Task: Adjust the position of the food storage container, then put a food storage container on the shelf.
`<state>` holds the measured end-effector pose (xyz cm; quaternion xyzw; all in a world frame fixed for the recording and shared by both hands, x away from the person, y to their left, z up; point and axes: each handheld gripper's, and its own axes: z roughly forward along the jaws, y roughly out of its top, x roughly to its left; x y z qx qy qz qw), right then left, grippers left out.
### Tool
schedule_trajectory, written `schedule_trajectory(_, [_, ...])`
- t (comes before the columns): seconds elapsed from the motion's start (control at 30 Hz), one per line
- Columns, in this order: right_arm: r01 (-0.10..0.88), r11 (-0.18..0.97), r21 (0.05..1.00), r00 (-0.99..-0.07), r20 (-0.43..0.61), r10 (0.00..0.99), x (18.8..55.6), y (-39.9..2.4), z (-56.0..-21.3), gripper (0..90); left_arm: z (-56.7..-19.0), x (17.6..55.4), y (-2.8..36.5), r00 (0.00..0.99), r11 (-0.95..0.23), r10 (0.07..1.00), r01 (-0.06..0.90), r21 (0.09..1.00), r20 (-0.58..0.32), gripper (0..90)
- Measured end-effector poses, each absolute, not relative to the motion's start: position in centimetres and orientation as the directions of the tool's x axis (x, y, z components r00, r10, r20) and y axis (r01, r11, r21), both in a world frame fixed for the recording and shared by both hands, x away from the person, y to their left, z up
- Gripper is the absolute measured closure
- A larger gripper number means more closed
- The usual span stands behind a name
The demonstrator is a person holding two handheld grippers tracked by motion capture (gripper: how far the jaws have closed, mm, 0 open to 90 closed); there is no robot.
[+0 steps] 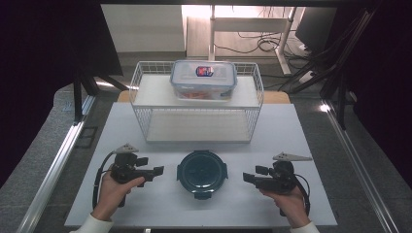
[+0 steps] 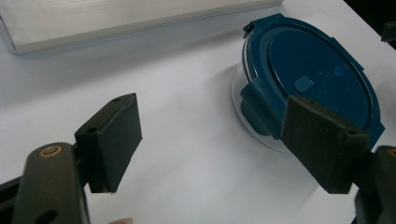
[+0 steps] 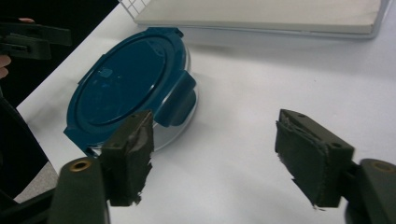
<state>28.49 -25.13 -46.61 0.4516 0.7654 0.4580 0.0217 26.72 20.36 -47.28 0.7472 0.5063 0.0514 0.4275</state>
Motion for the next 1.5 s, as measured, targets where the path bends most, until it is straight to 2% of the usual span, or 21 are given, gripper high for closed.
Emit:
schedule_trajectory(0.17, [0.661,0.187,0.727,-0.592,0.352,0.725,28.1,-24.5,-46.4,19.0,-46.9,26.6,20.3,0.474,-0.098,0.794,0.718,0.689,-0.382,15.4])
schedule_trajectory(0.43, [0.701,0.151,0.697,-0.576,0.428,0.696,28.6,-24.3,-46.6,19.0,-46.7,26.5,19.0,0.488,-0.110,0.779,0.723,0.682,-0.392,12.0])
schedule_trajectory(0.67, [0.699,0.173,0.694,-0.594,0.429,0.680,28.7,-22.9,-46.1,18.4,-46.7,26.5,18.7,0.485,-0.111,0.774,0.738,0.666,-0.407,10.5])
schedule_trajectory(1.03, [0.769,0.162,0.618,-0.561,0.530,0.636,31.4,-19.9,-46.6,14.9,-47.3,28.3,17.4,0.462,-0.081,0.737,0.785,0.615,-0.493,11.7])
schedule_trajectory(1.23, [0.800,0.162,0.578,-0.534,0.561,0.632,32.2,-19.2,-47.7,14.3,-48.3,29.2,16.3,0.446,-0.066,0.705,0.816,0.575,-0.552,12.0])
schedule_trajectory(1.5, [0.820,0.178,0.544,-0.519,0.575,0.632,32.6,-18.7,-49.0,14.2,-49.5,29.3,15.5,0.434,-0.072,0.687,0.839,0.539,-0.583,12.2])
